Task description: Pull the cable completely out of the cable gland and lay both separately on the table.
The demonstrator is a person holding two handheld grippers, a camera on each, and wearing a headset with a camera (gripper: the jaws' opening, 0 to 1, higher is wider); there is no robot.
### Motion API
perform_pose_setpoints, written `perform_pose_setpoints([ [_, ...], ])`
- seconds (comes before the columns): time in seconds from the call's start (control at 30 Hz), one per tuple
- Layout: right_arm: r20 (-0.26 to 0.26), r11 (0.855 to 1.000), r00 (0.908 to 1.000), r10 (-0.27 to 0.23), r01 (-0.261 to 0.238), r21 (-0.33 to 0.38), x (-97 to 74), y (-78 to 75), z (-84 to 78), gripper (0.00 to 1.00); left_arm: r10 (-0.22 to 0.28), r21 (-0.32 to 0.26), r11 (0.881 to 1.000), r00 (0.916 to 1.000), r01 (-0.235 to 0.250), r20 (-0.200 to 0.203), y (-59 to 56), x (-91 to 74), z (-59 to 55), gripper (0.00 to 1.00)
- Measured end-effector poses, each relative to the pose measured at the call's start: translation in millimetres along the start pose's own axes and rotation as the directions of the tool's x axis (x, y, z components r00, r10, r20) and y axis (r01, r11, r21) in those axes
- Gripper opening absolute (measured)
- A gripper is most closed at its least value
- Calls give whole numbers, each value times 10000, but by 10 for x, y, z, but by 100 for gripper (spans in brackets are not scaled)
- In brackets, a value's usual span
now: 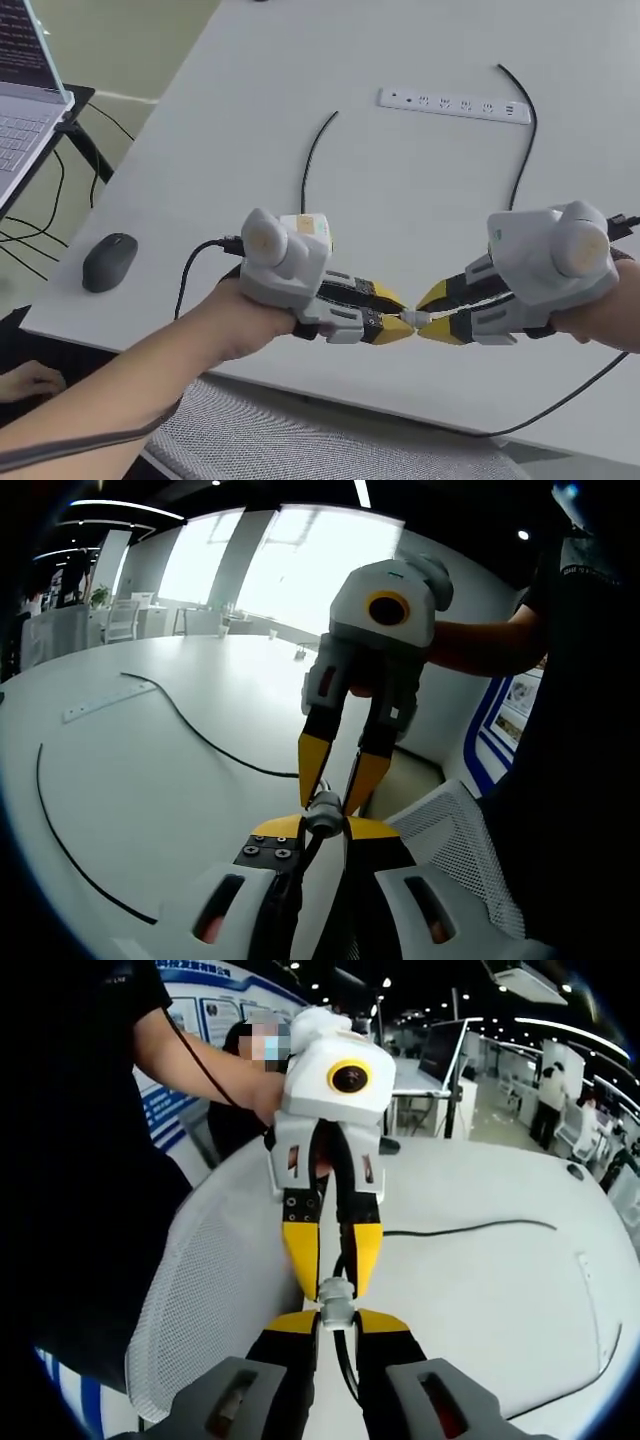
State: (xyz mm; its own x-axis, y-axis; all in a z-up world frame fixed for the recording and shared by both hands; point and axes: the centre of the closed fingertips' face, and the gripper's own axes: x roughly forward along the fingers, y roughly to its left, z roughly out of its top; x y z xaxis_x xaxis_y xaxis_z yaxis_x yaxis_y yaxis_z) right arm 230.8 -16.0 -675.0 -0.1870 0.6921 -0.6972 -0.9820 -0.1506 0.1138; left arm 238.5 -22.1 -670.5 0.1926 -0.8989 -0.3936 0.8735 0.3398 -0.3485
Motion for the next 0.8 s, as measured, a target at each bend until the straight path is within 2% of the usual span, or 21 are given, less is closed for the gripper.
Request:
perform_pose_setpoints([
  [0.1, 291, 9979, 9996, 7, -25, 644, -40, -33, 9, 10, 19, -1, 10000, 10000, -19, 27, 11, -3, 20, 14],
  [0.2, 729, 9897, 9971, 223, -324, 1393, -116, -39, 31, 10, 18, 49, 10000, 10000, -18, 22, 26, -15, 27, 14],
  [0.3, 1251, 9685, 9915, 346, -641, 2405, -208, -118, -4, 13, 64, 171, 9998, 10000, -65, 55, 35, -37, 49, 14],
  [0.37, 1937, 9381, 9789, 656, -1267, 3224, -259, -126, 31, 12, 67, 266, 9996, 9999, -69, 101, 35, -46, 64, 14],
  [0.4, 2392, 9093, 9677, 789, -1682, 3806, -284, -137, 64, 13, 61, 363, 9993, 9999, -65, 107, 34, -50, 70, 14],
  [0.43, 2763, 8918, 9573, 847, -1965, 4075, -299, -149, 96, 14, 80, 508, 9987, 9999, -86, 125, 36, -54, 79, 14],
  [0.47, 3231, 8703, 9412, 989, -2393, 4306, -316, -152, 139, 14, 86, 531, 9985, 9999, -93, 135, 37, -58, 83, 14],
  [0.5, 3453, 8558, 9324, 1065, -2628, 4456, -321, -157, 157, 14, 69, 591, 9982, 9999, -76, 131, 35, -62, 86, 15],
  [0.53, 3489, 8536, 9314, 1039, -2636, 4493, -308, -180, 150, 14, 78, 732, 9973, 9999, -85, 103, 33, -68, 90, 15],
  [0.57, 3426, 8602, 9342, 993, -2537, 4425, -296, -202, 133, 14, 99, 785, 9969, 9999, -104, 65, 33, -74, 93, 15],
  [0.6, 3464, 8551, 9325, 1025, -2605, 4483, -284, -205, 137, 14, 63, 893, 9960, 10000, -67, 53, 23, -84, 106, 15],
  [0.63, 3480, 8419, 9290, 1262, -2858, 4577, -263, -167, 147, 15, 37, 932, 9956, 10000, -45, 84, 18, -91, 123, 15],
  [0.7, 3521, 8423, 9263, 1344, -2940, 4519, -232, -157, 159, 15, 7, 998, 9950, 9999, -20, 123, 19, -101, 153, 15],
  [0.77, 3710, 8195, 9148, 1594, -3322, 4670, -215, -119, 178, 16, 2, 1045, 9945, 9999, -13, 107, 28, -101, 161, 15],
  [0.8, 3704, 8208, 9153, 1583, -3305, 4658, -206, -124, 172, 16, -7, 1089, 9941, 10000, -1, 73, 33, -100, 162, 15],
])
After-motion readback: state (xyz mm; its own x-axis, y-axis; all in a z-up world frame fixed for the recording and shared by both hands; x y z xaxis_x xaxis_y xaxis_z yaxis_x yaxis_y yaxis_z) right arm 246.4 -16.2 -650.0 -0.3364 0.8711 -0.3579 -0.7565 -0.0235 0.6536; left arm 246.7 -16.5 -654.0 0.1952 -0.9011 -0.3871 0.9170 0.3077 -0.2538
